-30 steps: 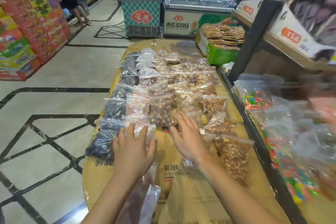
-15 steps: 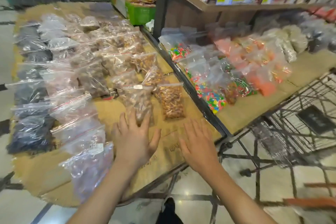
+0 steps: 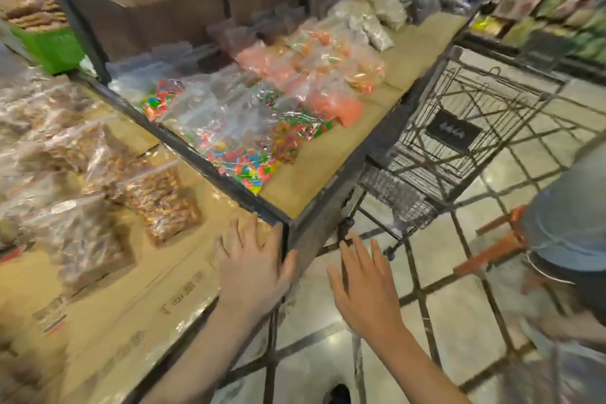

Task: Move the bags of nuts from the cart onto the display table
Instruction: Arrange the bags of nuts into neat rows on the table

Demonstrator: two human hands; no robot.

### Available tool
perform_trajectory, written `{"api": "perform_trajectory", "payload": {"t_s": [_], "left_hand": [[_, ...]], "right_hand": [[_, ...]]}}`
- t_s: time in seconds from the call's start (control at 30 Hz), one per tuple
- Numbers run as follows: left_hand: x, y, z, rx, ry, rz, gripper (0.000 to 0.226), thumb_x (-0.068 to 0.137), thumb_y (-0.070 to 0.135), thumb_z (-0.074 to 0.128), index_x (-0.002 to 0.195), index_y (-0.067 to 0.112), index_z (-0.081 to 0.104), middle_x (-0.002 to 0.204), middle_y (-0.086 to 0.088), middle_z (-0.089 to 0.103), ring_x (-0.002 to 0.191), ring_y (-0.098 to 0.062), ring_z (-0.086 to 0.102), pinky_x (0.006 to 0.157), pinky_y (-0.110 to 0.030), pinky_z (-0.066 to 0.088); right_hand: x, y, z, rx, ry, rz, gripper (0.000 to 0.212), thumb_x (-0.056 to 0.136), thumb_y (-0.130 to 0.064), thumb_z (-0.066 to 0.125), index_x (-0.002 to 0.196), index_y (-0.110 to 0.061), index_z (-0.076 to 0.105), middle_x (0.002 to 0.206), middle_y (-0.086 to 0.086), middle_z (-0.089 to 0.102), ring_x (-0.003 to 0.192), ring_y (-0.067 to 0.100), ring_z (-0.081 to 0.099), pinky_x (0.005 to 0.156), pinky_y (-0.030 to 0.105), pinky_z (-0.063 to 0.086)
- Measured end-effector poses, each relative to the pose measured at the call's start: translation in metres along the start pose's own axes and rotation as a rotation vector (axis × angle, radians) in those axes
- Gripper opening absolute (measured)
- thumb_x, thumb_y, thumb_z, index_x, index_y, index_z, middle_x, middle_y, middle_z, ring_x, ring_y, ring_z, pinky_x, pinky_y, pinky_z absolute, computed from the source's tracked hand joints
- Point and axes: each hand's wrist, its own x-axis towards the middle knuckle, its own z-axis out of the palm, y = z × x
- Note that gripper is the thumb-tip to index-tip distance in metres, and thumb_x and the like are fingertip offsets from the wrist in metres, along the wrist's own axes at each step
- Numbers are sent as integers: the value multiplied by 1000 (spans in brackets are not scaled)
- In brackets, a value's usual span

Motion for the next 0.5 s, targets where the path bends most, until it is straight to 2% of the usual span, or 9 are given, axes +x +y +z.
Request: {"api": "perform_trajectory", "payload": {"t_s": [0.13,0.2,0.33,0.43,0.5], "left_hand": [[41,80,19,44,-41,69,70,91,65,24,141,25,54,150,-19,46,139,-51,37,108,-71,31],[59,112,26,54,-52,113,68,91,63,27,139,24,56,147,-20,49,133,-52,42,104,-72,34],[96,166,36,58,-60,181,65,91,62,35,143,27,53,150,-18,48,133,-50,43,102,-70,35],[126,195,47,41,-87,218,65,91,62,38,145,29,50,154,-15,44,141,-49,35,107,-70,30],[148,212,55,27,-119,244,68,92,64,34,150,31,43,160,-14,36,147,-48,24,111,-69,23]], "right_hand": [[11,70,-15,-2,-30,40,69,103,-59,20,158,-23,38,168,7,30,156,37,19,125,55,24],[14,101,-18,-25,-31,60,67,104,-60,23,154,-22,46,163,7,40,153,38,31,120,56,33],[29,153,-28,-25,12,140,73,104,-59,14,142,-20,62,152,7,56,142,40,48,110,57,45],[51,185,-32,-10,22,165,65,105,-58,24,146,-19,55,156,7,50,148,40,40,117,57,39],[70,204,-31,-4,53,190,64,104,-58,27,146,-18,55,156,10,50,147,42,40,116,58,39]]}}
